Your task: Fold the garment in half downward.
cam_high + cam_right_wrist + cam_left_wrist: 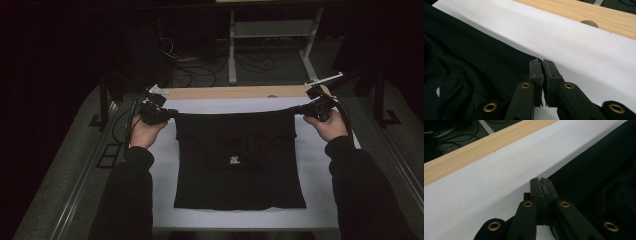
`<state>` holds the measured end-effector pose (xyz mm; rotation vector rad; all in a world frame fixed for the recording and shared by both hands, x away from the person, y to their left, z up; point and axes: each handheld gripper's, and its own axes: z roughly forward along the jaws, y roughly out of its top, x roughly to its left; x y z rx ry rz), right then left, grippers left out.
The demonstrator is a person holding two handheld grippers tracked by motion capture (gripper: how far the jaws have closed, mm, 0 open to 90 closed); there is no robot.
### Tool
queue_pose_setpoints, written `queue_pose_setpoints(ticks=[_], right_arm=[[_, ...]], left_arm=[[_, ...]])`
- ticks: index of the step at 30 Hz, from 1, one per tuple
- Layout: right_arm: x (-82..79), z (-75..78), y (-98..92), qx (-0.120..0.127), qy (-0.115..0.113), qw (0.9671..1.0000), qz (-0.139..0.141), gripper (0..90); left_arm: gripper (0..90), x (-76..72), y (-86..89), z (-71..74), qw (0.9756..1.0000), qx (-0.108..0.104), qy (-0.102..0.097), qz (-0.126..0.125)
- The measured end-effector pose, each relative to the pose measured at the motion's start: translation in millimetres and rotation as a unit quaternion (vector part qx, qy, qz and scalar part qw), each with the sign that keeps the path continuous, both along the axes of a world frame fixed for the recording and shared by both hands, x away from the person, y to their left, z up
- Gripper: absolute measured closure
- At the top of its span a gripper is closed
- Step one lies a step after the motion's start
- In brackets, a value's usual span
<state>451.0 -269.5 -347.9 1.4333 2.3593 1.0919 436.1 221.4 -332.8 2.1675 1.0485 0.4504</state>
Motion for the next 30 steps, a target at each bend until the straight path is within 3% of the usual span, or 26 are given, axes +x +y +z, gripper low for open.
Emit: queue_pose_setpoints(ticks=[18,30], right_arm=[[19.9,-13.4,2.4,-0.001,0.004,1.0,-0.009,85.1],[34.7,-35.2,5.9,-0.007,0.027,0.9995,-0.016,84.9]], left_arm=[[88.6,18.7,-3.2,-13.0,0.9999,-0.009,0.006,0.012],[88.1,37.7,-8.3,-39.1,0.9994,-0.018,0.023,0.017]])
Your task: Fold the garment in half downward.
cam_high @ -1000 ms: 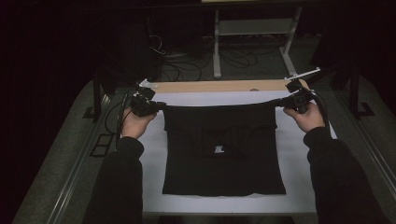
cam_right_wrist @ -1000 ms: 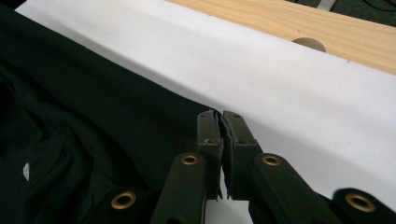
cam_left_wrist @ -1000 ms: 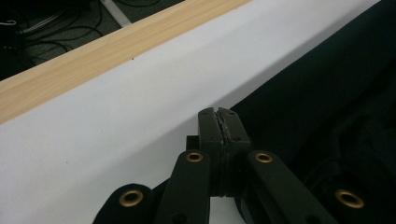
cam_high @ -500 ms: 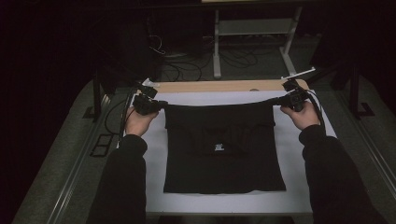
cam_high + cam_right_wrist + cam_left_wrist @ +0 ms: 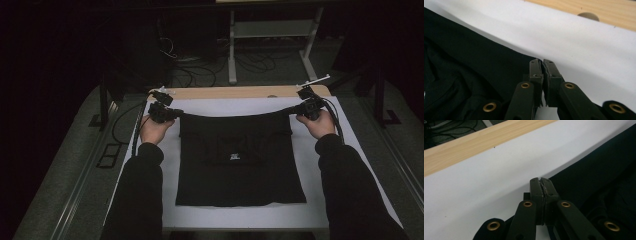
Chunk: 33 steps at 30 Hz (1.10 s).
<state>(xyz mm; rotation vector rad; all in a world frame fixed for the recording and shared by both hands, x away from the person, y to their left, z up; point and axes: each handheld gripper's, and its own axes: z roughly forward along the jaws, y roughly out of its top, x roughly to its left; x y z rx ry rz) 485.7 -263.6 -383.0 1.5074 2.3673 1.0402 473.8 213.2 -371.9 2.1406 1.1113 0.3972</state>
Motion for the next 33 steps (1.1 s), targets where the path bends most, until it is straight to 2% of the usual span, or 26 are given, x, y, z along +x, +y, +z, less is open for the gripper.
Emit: queue_pose_setpoints(ticks=[5,8,12,17,20,23,25,27,30,31,33], right_arm=[[2.9,-6.2,1.6,-0.006,0.005,1.0,-0.001,84.8],[3.4,-7.7,0.0,0.005,0.012,0.9999,-0.003,83.2],[1.8,-8.4,-0.3,0.015,0.009,0.9998,-0.011,73.5],[-1.5,-8.8,-1.5,0.016,0.002,0.9998,-0.014,61.6],[-3.2,-7.8,-2.7,0.021,0.0,0.9997,-0.016,54.2],[-4.3,-7.0,-2.8,0.024,-0.004,0.9996,-0.01,43.3],[-5.0,-6.2,-2.4,0.026,-0.008,0.9996,-0.006,37.2],[-5.7,-4.9,-1.9,0.032,-0.009,0.9995,-0.001,31.9],[-7.4,-2.3,-0.5,0.035,-0.014,0.9993,0.002,22.8],[-7.9,-1.5,-0.1,0.037,-0.015,0.9992,0.004,17.7],[-9.1,0.3,0.9,0.04,-0.017,0.999,0.008,11.9]], left_arm=[[87.9,4.3,-0.5,-6.8,1.0,-0.002,0.002,0.003],[86.5,4.1,0.9,-7.9,0.9999,-0.01,0.0,0.004],[73.4,1.1,3.6,-8.1,0.9995,-0.03,-0.008,0.01],[57.1,-0.4,7.9,-6.5,0.9985,-0.054,0.001,0.0],[43.7,-1.8,8.8,-5.3,0.9972,-0.074,0.002,-0.013],[34.7,-2.7,8.0,-3.9,0.9956,-0.092,0.005,-0.018],[29.4,-3.0,6.6,-3.6,0.9953,-0.094,0.007,-0.021],[23.6,-3.5,5.5,-3.3,0.996,-0.086,0.006,-0.025],[13.4,-3.4,2.9,-4.6,0.995,-0.095,0.018,-0.026],[12.6,-4.1,2.6,-3.9,0.9955,-0.089,0.016,-0.028],[9.5,-4.6,2.6,-2.6,0.9945,-0.099,0.017,-0.029]])
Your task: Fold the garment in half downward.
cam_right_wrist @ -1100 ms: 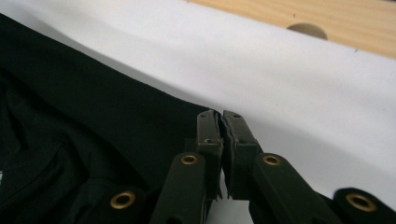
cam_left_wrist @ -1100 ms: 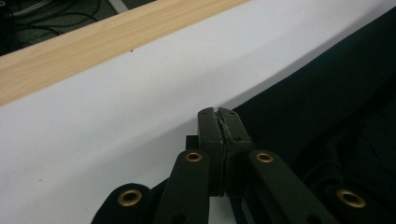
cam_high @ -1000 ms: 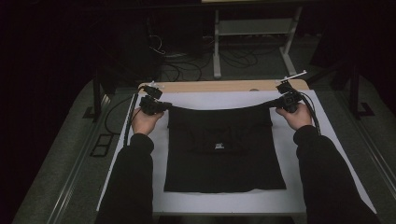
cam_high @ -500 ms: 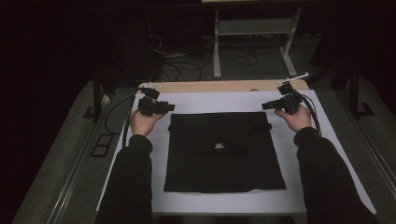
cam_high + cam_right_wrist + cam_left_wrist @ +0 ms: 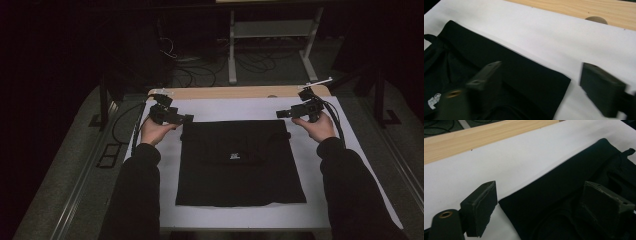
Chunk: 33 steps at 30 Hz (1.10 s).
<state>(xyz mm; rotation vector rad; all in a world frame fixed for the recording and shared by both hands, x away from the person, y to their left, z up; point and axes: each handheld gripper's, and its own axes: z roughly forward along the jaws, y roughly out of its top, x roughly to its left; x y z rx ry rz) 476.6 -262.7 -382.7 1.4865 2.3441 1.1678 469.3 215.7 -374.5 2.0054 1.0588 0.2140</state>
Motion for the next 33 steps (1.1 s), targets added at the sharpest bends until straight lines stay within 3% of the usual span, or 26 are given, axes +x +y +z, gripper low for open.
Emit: queue_pose_setpoints(ticks=[2,3,5,12,21,25,33], right_arm=[[-1.0,2.0,0.2,0.005,-0.001,1.0,0.007,3.8],[-1.5,2.7,1.1,0.008,-0.001,0.9999,0.01,0.0],[-2.8,4.3,2.2,0.01,0.001,0.9998,0.014,0.0],[-9.7,12.2,5.9,0.012,-0.004,0.9994,0.031,0.0],[-17.6,18.2,18.4,0.012,-0.008,0.9983,0.057,0.0],[-20.6,17.3,28.8,0.006,-0.008,0.9972,0.074,0.0],[-28.1,15.0,51.8,-0.001,-0.009,0.9937,0.112,0.0]], left_arm=[[1.1,0.1,-0.1,0.6,0.9999,-0.015,0.004,-0.002],[0.0,-0.7,-0.3,1.7,0.9999,-0.012,0.001,-0.003],[0.0,-2.7,-0.6,4.4,1.0,-0.002,-0.009,-0.001],[0.0,-9.6,-1.1,14.4,0.9995,-0.011,-0.027,-0.011],[0.0,-18.8,-3.9,23.7,0.9989,-0.022,-0.034,-0.024],[0.0,-22.7,-8.3,22.3,0.9982,-0.024,-0.04,-0.037],[0.0,-26.1,-12.3,12.9,0.9976,-0.035,-0.032,-0.05]])
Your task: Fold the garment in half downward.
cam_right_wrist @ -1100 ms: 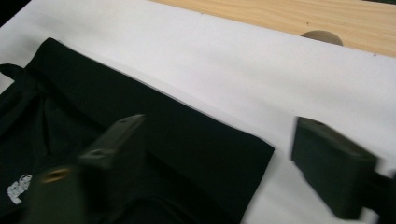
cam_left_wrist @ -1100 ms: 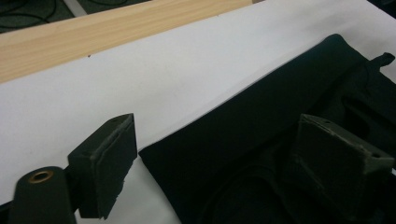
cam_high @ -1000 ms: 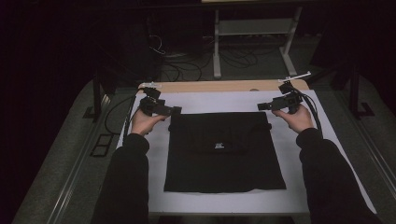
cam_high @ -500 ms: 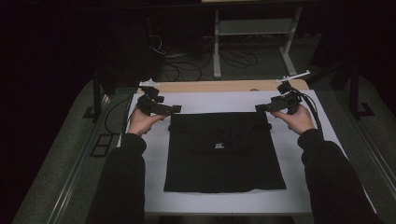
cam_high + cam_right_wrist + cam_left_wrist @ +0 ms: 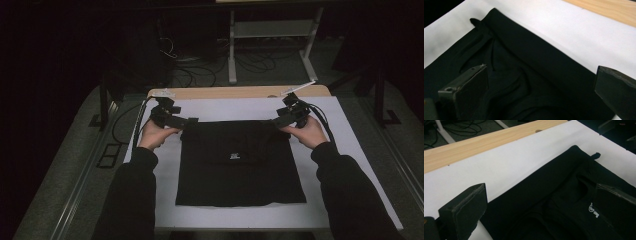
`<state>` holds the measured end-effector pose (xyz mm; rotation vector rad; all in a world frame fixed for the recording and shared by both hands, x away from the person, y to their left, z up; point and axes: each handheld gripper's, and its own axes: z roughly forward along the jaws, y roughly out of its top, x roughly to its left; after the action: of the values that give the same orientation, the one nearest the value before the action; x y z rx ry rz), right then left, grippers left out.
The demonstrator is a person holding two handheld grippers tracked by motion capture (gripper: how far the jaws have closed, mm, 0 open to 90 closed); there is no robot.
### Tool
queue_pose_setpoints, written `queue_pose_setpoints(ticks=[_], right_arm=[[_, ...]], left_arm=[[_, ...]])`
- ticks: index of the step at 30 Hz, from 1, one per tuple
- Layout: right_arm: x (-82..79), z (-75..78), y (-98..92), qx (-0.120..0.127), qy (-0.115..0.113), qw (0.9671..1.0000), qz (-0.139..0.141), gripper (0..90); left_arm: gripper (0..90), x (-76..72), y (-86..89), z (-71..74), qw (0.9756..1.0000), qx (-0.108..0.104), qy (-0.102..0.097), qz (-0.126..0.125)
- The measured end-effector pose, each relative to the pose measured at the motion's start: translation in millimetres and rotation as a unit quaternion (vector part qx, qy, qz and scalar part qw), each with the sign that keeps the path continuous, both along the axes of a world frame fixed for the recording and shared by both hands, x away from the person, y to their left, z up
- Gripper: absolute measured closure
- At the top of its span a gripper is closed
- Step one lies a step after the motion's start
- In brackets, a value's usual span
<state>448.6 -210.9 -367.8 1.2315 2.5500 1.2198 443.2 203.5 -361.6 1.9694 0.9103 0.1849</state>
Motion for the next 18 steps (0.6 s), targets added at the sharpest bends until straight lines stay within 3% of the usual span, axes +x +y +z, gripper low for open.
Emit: queue_pose_setpoints(ticks=[7,18], right_arm=[[-1.7,-7.9,12.8,-0.004,0.007,0.9997,0.021,0.0],[-2.7,-26.3,22.0,0.003,0.032,0.9981,0.052,14.7]], left_arm=[[0.0,-1.3,-3.5,-8.5,0.9997,-0.008,0.013,-0.017],[6.3,-3.5,-16.0,-19.6,0.9985,-0.013,0.024,-0.048]])
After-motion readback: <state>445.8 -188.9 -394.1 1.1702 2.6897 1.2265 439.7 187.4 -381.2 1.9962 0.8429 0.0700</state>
